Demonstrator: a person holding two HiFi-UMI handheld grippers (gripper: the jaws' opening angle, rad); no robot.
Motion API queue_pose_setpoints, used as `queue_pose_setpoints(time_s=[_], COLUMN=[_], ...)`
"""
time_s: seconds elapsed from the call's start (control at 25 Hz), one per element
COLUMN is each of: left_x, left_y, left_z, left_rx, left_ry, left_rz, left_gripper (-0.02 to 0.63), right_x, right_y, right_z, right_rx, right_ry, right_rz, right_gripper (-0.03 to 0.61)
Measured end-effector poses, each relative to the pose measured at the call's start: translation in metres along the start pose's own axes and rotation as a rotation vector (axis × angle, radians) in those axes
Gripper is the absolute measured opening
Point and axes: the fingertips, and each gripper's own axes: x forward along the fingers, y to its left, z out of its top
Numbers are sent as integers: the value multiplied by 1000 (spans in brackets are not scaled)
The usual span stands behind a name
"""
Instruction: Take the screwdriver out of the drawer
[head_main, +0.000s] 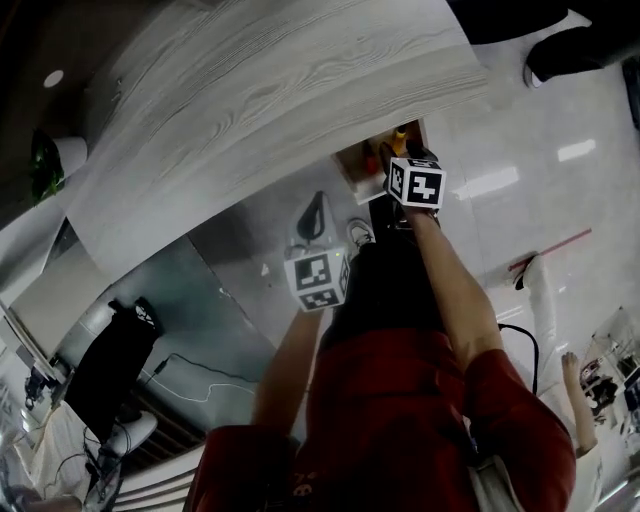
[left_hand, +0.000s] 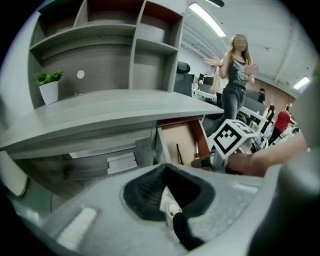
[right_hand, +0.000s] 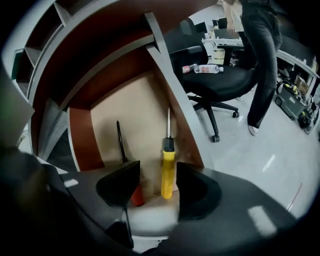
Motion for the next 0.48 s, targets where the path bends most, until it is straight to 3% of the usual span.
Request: queue_pose_setpoints(time_s=[0.2, 0.48], left_x=[7, 12], left_y=[3, 7], left_z=[-7, -11], left_rx=[-6, -16], left_ry=[22, 36], left_rz=[7, 13], left_gripper=[-2, -2], right_x=[15, 25], right_y=[1, 1], right_z=[1, 1], right_rx=[32, -10], right_ry=[26, 53], right_rz=[-9, -20], right_gripper=[229, 210])
